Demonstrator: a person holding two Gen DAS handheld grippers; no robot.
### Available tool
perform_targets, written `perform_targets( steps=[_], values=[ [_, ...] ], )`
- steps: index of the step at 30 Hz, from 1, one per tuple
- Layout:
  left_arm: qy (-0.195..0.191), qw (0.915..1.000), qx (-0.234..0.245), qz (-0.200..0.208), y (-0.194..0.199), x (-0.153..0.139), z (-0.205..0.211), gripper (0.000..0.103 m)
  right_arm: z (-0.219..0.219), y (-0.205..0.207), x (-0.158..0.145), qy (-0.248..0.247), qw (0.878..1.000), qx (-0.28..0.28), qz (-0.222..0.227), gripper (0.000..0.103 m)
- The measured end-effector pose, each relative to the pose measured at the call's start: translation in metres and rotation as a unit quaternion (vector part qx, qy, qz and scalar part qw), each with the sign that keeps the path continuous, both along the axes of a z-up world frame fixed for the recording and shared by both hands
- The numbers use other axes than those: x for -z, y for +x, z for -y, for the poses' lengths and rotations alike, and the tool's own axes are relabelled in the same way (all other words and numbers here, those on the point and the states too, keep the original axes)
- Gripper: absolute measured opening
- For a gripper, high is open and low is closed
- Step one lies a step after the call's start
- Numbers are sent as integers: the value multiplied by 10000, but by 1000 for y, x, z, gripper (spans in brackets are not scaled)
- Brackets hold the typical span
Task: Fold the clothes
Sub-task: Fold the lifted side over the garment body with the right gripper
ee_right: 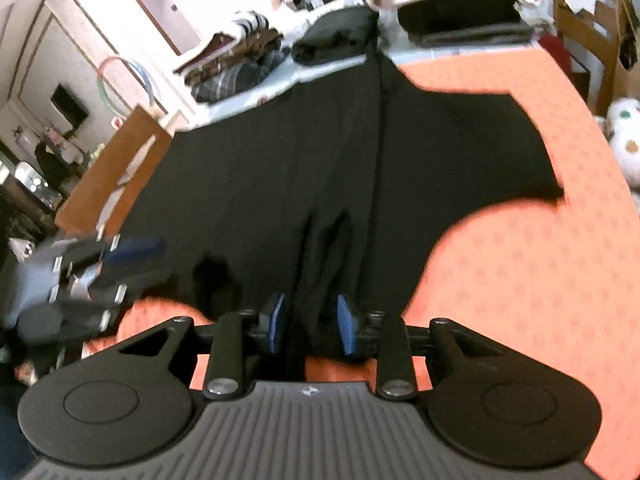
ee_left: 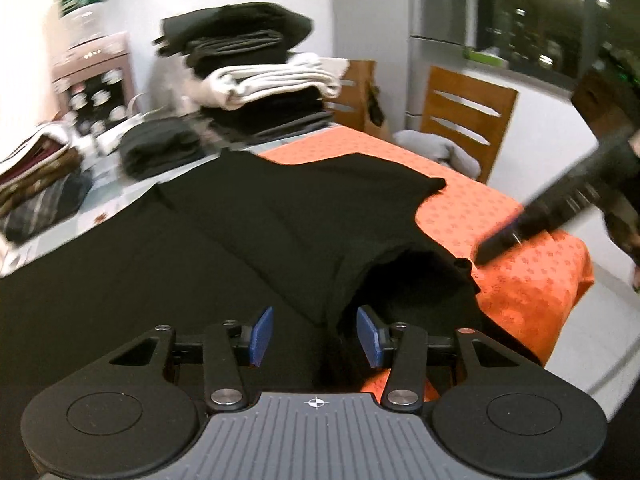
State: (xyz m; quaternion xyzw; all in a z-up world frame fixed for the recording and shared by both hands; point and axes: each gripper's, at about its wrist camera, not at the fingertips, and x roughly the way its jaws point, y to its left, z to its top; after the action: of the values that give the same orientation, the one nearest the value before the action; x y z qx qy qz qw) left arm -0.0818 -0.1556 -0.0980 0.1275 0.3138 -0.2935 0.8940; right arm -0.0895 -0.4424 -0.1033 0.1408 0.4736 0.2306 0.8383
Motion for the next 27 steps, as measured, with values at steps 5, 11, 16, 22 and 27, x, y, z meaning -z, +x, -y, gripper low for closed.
perform_targets(
  steps=[5, 11, 16, 22, 27],
  values=[
    [210, 9980, 567, 154, 16, 10, 13, 49, -12, -29, 28, -123, 9996, 53, -259, 33],
    [383, 9946, 936, 243, 25, 25, 22, 49, -27, -46, 45, -64, 9994, 78, -323, 27],
    [27, 9981, 623, 33, 34, 24, 5, 43, -24, -48, 23, 299, 9988, 301, -240, 3],
    [-344, 9988, 202, -294, 48, 26, -20, 43, -11, -35, -33, 1090, 9918, 653, 138, 3],
    [-429, 9980, -118, -452, 58, 34, -28, 43, 1, 17, -64, 1734, 9810, 843, 238, 3]
  ],
)
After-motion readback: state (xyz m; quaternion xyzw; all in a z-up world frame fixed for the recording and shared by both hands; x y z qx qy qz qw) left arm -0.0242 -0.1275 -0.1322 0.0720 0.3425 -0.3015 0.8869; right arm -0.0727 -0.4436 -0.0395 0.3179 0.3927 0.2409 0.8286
